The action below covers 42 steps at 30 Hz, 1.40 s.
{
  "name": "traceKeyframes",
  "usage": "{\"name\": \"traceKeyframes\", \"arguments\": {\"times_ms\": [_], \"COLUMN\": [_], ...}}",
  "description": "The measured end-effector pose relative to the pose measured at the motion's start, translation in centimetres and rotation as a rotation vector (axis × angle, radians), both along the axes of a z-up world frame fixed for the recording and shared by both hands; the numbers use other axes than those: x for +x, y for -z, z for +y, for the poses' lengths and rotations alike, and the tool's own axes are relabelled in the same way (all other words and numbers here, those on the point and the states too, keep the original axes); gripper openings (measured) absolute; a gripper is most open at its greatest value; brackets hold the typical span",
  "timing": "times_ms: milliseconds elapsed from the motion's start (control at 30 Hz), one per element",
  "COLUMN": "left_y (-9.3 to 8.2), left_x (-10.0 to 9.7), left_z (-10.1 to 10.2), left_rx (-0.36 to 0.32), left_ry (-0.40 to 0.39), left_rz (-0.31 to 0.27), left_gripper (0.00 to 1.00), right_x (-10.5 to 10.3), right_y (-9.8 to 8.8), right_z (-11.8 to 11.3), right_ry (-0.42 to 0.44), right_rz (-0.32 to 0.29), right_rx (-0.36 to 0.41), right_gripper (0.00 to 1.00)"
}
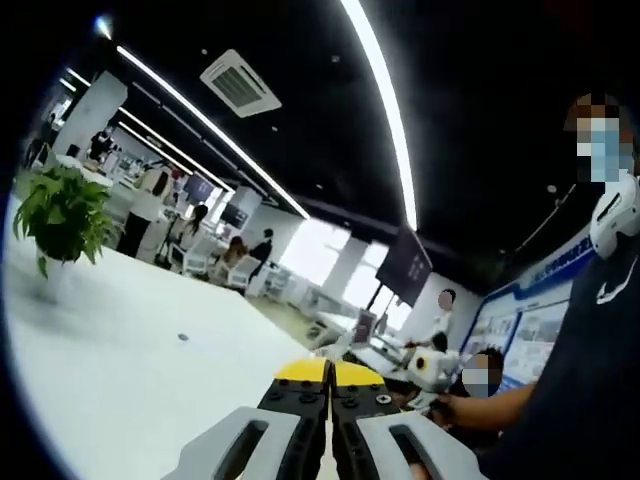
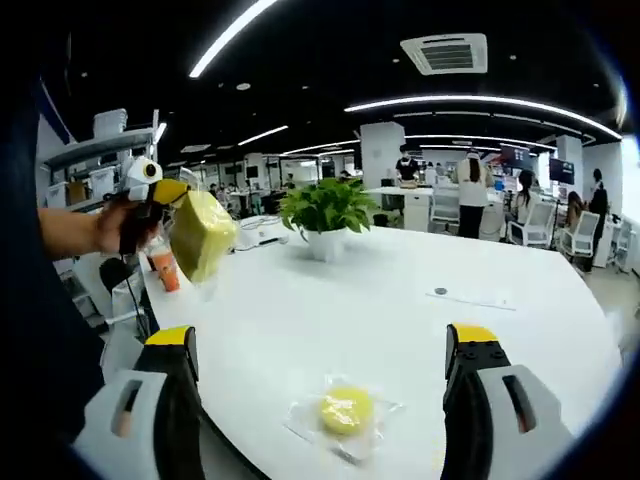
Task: Compare the silicone blocks by pressing each to a similar depth, holding the contact briefly, and releasing to observe deformation and rebound differences across the visible hardness samples.
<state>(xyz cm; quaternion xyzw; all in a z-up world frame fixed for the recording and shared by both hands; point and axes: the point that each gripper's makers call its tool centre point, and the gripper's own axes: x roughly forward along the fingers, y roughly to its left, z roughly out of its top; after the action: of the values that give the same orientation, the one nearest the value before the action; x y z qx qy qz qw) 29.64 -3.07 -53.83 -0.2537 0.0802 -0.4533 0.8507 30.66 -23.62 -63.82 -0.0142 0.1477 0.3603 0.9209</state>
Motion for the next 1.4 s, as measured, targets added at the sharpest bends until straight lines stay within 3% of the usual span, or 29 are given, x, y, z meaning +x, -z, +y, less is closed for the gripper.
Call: {"name": "traceKeyframes", "arguments": {"times_ms": [267, 400, 467, 933, 1067, 1233, 1400], "left_y": [2.3, 4.1, 4.7, 10.5, 12.8, 14.4, 17.0], "left_x": [1.0, 2.0, 2.3, 3.4, 3.8, 4.4, 5.6], "left_z": [0.4, 0.8, 0.7, 0.7, 0.8, 0.3, 1.1], "left_rx": [-0.045, -0.102, -0.1, -0.111, -0.141, -0.145, -0.169], "left_ry": [-0.025, -0.042, -0.041, -0.083, -0.086, -0.097, -0.145], "left_rz": [0.069, 0.139, 0.137, 0.267, 0.35, 0.378, 0.451], "left_gripper": [0.0, 0.0, 0.0, 0.0, 0.0, 0.0, 0.0], "right_x": [-0.9, -1.2, -1.3, -1.9, -2.2, -2.6, -3.0], "right_y": [2.9, 3.9, 4.4, 5.9, 6.5, 6.9, 7.2], "right_z": [-1.9, -2.1, -2.2, -2.4, -2.6, -2.2, -2.4], "right_ry": [0.054, 0.063, 0.062, 0.076, 0.086, 0.07, 0.069], "right_rz": [0.071, 0.08, 0.086, 0.108, 0.131, 0.153, 0.16], "right_rx": [-0.013, -0.026, -0.036, -0.061, -0.055, -0.064, -0.072], "right_gripper": [0.96, 0.96, 0.96, 0.96, 0.96, 0.96, 0.96]}}
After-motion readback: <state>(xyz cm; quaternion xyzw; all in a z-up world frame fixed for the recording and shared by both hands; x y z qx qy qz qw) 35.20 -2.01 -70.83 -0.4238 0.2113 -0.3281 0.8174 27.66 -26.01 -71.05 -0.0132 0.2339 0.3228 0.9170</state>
